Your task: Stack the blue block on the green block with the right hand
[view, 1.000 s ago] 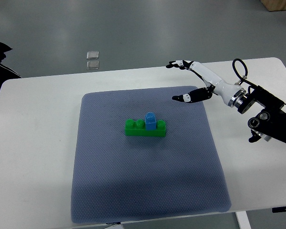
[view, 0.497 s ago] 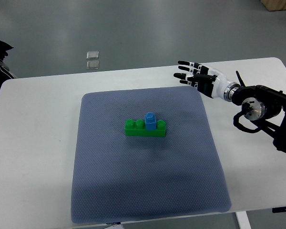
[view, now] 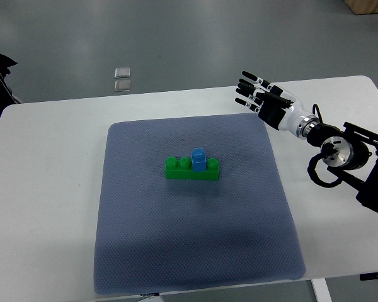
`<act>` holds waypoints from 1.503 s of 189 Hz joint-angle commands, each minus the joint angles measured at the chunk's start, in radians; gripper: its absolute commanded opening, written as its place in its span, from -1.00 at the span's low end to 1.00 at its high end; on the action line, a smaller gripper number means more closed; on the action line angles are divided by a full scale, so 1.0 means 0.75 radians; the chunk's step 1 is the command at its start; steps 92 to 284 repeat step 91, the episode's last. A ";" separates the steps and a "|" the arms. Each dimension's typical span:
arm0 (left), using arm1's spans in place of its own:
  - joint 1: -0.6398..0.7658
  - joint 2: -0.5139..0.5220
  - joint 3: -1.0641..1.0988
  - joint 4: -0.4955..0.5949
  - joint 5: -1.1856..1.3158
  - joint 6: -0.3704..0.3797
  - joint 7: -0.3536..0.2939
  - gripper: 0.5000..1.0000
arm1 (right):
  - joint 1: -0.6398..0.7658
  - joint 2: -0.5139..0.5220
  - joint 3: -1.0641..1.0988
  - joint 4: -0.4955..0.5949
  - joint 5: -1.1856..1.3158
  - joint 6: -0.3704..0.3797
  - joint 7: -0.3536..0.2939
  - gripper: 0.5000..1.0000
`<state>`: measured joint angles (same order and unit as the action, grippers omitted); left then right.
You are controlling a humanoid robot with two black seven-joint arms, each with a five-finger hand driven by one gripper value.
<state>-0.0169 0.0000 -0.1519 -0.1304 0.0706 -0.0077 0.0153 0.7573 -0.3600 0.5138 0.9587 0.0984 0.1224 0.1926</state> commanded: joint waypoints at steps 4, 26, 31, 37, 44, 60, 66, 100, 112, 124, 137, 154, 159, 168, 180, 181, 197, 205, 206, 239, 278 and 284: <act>0.000 0.000 0.000 0.000 0.000 0.000 0.000 1.00 | -0.018 -0.003 0.006 0.000 -0.051 0.011 0.005 0.69; 0.000 0.000 0.000 0.000 0.000 0.000 0.000 1.00 | -0.020 -0.007 0.008 0.000 -0.045 0.019 0.003 0.69; 0.000 0.000 0.000 0.000 0.000 0.000 0.000 1.00 | -0.020 -0.005 0.008 0.000 -0.045 0.023 0.001 0.68; 0.000 0.000 0.000 0.000 0.000 0.000 0.000 1.00 | -0.022 -0.003 0.006 0.000 -0.047 0.023 0.001 0.69; 0.000 0.000 0.000 0.000 0.000 0.000 0.000 1.00 | -0.022 0.003 0.006 0.000 -0.047 0.023 0.001 0.69; 0.000 0.000 0.000 0.000 0.000 0.000 0.000 1.00 | -0.024 0.008 0.004 0.000 -0.047 0.019 0.001 0.68; 0.000 0.000 0.000 0.000 0.000 0.000 0.000 1.00 | -0.026 0.008 0.004 0.000 -0.045 0.015 -0.001 0.69; 0.000 0.000 0.000 0.000 0.000 0.000 0.000 1.00 | -0.030 0.008 0.002 0.000 -0.047 0.007 0.001 0.69; 0.000 0.000 0.000 0.000 0.000 0.000 0.000 1.00 | -0.030 0.008 0.002 0.000 -0.047 0.007 0.001 0.69; 0.000 0.000 0.000 0.000 0.000 0.000 0.000 1.00 | -0.030 0.008 0.002 0.000 -0.047 0.007 0.001 0.69; 0.000 0.000 0.000 0.000 0.000 0.000 0.000 1.00 | -0.030 0.008 0.002 0.000 -0.047 0.007 0.001 0.69; 0.000 0.000 0.000 0.000 0.000 0.000 0.000 1.00 | -0.030 0.008 0.002 0.000 -0.047 0.007 0.001 0.69; 0.000 0.000 0.000 0.000 0.000 0.000 0.000 1.00 | -0.030 0.008 0.002 0.000 -0.047 0.007 0.001 0.69; 0.000 0.000 0.000 0.000 0.000 0.000 0.000 1.00 | -0.030 0.008 0.002 0.000 -0.047 0.007 0.001 0.69; 0.000 0.000 0.000 0.000 0.000 0.000 0.000 1.00 | -0.030 0.008 0.002 0.000 -0.047 0.007 0.001 0.69; 0.000 0.000 0.000 0.000 0.000 0.000 0.000 1.00 | -0.030 0.008 0.002 0.000 -0.047 0.007 0.001 0.69; 0.000 0.000 0.000 0.000 0.000 0.000 0.000 1.00 | -0.030 0.008 0.002 0.000 -0.047 0.007 0.001 0.69; 0.000 0.000 0.000 0.000 0.000 0.000 0.000 1.00 | -0.030 0.008 0.002 0.000 -0.047 0.007 0.001 0.69; 0.000 0.000 0.000 0.000 0.000 0.000 0.000 1.00 | -0.030 0.008 0.002 0.000 -0.047 0.007 0.001 0.69; 0.000 0.000 0.000 0.000 0.000 0.000 0.000 1.00 | -0.030 0.008 0.002 0.000 -0.047 0.007 0.001 0.69; 0.000 0.000 0.000 0.000 0.000 0.000 0.000 1.00 | -0.030 0.008 0.002 0.000 -0.047 0.007 0.001 0.69; 0.000 0.000 0.000 0.000 0.000 0.000 0.000 1.00 | -0.030 0.008 0.002 0.000 -0.047 0.007 0.001 0.69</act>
